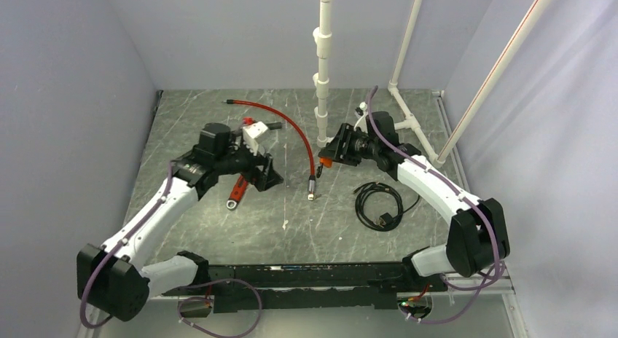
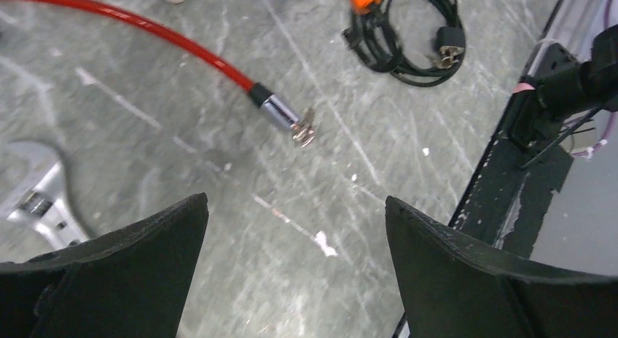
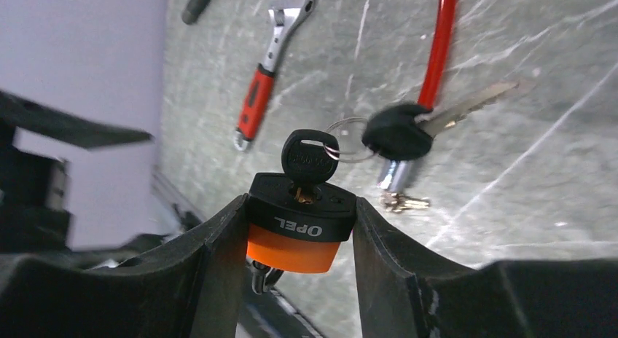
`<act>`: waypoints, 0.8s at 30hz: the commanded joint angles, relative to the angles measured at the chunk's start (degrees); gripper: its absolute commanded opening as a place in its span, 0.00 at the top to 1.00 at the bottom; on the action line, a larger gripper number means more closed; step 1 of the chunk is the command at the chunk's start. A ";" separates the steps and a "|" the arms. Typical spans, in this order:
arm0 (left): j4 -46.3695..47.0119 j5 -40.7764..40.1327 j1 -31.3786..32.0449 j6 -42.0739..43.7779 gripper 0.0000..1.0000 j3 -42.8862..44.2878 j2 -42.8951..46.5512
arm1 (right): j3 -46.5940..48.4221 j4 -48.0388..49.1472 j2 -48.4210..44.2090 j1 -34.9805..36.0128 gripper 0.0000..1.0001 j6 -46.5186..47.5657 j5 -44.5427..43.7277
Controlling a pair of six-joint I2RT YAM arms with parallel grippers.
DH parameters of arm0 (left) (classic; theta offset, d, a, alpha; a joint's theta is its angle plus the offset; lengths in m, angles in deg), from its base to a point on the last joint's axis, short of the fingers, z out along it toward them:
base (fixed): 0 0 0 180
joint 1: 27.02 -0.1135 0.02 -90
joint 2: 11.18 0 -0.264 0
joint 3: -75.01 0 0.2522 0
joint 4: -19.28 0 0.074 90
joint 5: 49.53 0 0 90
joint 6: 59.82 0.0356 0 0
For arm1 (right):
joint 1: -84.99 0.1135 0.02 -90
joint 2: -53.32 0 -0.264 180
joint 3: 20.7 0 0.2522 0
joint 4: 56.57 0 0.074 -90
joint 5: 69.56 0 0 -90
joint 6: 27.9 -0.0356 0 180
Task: Lock with the key
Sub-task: Pick up the lock from the center of the board.
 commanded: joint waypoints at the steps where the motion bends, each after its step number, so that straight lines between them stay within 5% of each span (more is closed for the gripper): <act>1: 8.02 -6.11 6.21 -8.81 0.05 3.13 -4.15 | 2.67 5.29 0.90 -0.19 1.00 -17.54 0.37; 12: 9.27 -21.93 20.86 -10.29 0.21 10.14 -13.71 | 3.31 0.25 2.52 -0.15 1.00 -22.81 -3.45; 24: 7.84 -30.87 27.07 -8.67 0.43 15.77 -21.36 | 3.81 -1.95 3.04 -0.06 1.00 -25.42 -4.53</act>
